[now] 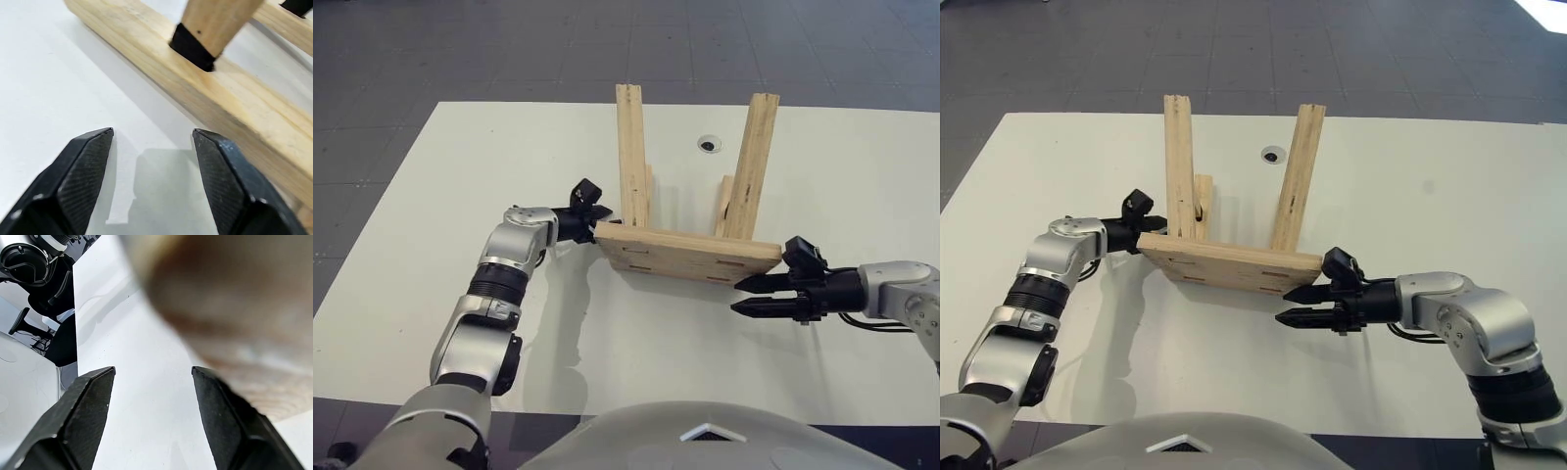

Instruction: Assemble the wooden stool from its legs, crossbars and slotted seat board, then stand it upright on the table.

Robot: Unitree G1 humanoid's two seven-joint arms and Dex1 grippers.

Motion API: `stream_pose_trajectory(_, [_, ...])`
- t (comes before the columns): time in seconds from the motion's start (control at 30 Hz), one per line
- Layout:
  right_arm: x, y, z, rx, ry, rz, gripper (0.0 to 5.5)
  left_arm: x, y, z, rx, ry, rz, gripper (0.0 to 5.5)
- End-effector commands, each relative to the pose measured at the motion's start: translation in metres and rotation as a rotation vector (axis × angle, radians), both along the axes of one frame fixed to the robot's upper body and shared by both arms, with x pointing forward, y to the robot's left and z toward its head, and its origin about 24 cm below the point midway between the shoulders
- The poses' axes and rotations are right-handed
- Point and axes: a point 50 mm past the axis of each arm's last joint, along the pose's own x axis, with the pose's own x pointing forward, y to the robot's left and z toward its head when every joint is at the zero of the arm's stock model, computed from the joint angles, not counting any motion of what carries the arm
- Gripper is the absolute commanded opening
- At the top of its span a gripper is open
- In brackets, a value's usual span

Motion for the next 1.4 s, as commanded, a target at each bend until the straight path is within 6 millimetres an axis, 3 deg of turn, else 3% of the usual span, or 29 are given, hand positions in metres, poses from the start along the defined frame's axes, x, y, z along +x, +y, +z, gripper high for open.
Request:
stream_pose_trajectory(0.03, [-0.010, -0.007, 0.014, -0.007, -0.026, -0.013, 2.89, -0.004, 0.032, 0.019, -0.063, -0.054, 0.050, 3.02])
stream_pose_trajectory(0.2, [-0.016, -0.033, 0.030, -0.042, -0.048, -0.107, 2.92, -0.036, 0.072, 0.044, -0.203, -0.132, -0.027, 3.80])
stream_pose_trajectory(0.33, [-0.004, -0.055, 0.037, -0.087, -0.120, -0.199, 2.92, -0.065, 0.075, 0.060, -0.246, -0.138, -0.250, 4.16])
stream_pose_trajectory(0.43, [0.007, -0.057, 0.037, -0.110, -0.185, -0.216, 2.92, -0.064, 0.067, 0.067, -0.254, -0.150, -0.328, 3.70])
stream_pose_trajectory(0.67, [0.022, -0.035, 0.033, -0.129, -0.255, -0.062, 2.92, -0.065, 0.045, 0.057, -0.235, -0.076, -0.485, 3.70])
stream_pose_trajectory(1.1, [0.034, -0.016, 0.027, -0.167, -0.324, 0.073, 2.92, -0.045, 0.021, 0.049, -0.271, -0.086, -0.537, 3.70])
stream_pose_trajectory(1.3, [0.040, -0.008, 0.021, -0.155, -0.371, 0.087, 2.92, -0.046, 0.021, 0.047, -0.273, -0.063, -0.560, 2.80])
stream_pose_trajectory(1.4, [0.038, -0.008, 0.015, -0.170, -0.382, 0.100, 2.41, -0.047, 0.023, 0.047, -0.279, -0.051, -0.564, 2.30])
